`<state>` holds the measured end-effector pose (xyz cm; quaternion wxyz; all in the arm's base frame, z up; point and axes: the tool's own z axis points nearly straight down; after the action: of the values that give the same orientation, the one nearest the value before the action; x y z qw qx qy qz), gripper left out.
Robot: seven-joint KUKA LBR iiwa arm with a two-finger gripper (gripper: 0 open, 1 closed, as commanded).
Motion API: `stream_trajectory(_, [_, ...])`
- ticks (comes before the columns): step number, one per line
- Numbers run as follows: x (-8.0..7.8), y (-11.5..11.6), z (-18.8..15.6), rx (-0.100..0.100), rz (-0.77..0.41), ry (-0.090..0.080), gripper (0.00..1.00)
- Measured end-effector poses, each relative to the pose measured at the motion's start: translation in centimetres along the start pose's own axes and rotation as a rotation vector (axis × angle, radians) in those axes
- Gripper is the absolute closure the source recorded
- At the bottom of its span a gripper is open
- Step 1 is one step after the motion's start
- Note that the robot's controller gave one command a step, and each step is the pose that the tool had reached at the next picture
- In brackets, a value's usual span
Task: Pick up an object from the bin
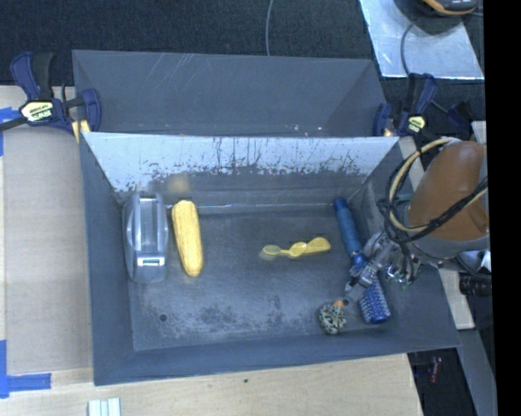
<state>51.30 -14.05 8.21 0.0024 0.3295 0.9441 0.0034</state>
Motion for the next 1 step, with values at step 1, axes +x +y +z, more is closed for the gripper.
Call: stream_trajectory(1, [0.38, -1.43, -0.62, 0.0, -0.122, -0.001, 0.0])
